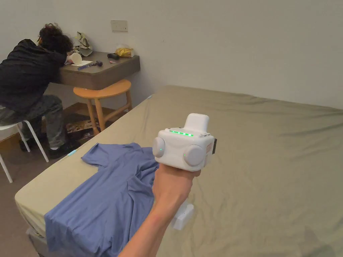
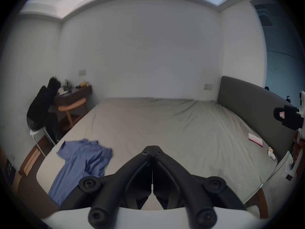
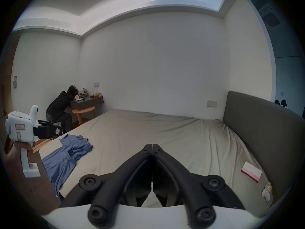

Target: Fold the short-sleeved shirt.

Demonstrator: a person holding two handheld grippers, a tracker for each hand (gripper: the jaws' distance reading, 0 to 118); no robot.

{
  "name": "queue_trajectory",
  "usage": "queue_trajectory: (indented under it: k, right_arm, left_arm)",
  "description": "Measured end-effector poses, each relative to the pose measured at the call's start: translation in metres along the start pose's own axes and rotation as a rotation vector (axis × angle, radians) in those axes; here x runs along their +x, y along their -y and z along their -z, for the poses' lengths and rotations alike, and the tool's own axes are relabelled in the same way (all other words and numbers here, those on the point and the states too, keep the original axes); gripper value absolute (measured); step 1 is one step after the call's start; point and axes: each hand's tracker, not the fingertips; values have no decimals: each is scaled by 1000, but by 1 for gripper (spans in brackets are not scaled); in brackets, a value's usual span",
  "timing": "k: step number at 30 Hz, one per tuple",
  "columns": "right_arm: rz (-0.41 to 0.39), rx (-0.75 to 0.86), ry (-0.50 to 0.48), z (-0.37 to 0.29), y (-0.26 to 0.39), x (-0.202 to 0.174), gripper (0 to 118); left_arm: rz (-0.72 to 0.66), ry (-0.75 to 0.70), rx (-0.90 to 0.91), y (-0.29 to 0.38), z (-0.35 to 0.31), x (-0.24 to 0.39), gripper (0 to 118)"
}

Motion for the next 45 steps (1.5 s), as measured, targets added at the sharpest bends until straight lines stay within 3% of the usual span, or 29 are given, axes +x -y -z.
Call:
queue_trajectory:
  k: [6,8,11,17,23,24,25,26,27,28,31,39,40,41,42,45]
  right_arm:
    - [13,-87,-42,25,33,3,1]
    - [-4,-119,-41,34,42,3,1]
    - [-8,-147,-58,46,55,4,1]
    - [-31,-219,-76,72,79,1,1]
    - [-27,-269,-82,94,102,2,1]
    - [-24,-276,-84,97,104,3,1]
    - [-24,-280,-88,100,106,3,1]
    - [-28,-285,-88,104,109,0,1]
    - [-32,-290,-89,106,111,-1,1]
    - [-35,-300,-93,110,112,-1,1]
    - [-31,-313,-106,117,119,-5,1]
    - [-25,-334,-131,129,133,-13,1]
    - [-23,-336,-132,130,134,-13,1]
    - [-22,-336,-133,131,135,-13,1]
    - [-24,-334,-135,132,137,-14,1]
    - [-41,-344,-133,137,138,-14,1]
  left_arm:
    - [-164,-51,-171,43,61,-110,0]
    - [-94,-147,-270,61,84,-140,0]
    - [-66,-172,-375,83,110,-176,0]
    - [-107,-181,-524,106,153,-217,0]
    - [-245,-186,-568,117,179,-239,0]
    - [-246,-204,-592,120,180,-239,30]
    - [-244,-213,-616,122,185,-240,78]
    - [-225,-231,-675,127,193,-241,118]
    - [-245,-305,-591,132,192,-242,108]
    - [-189,-271,-589,128,195,-244,107]
    - [-239,-271,-564,129,200,-243,117]
    - [-211,-332,-579,117,237,-253,114]
    - [-215,-324,-611,119,241,-254,95]
    - [-212,-323,-630,122,243,-253,62]
    - [-209,-322,-642,125,244,-253,15]
    - [-198,-360,-672,135,247,-255,14]
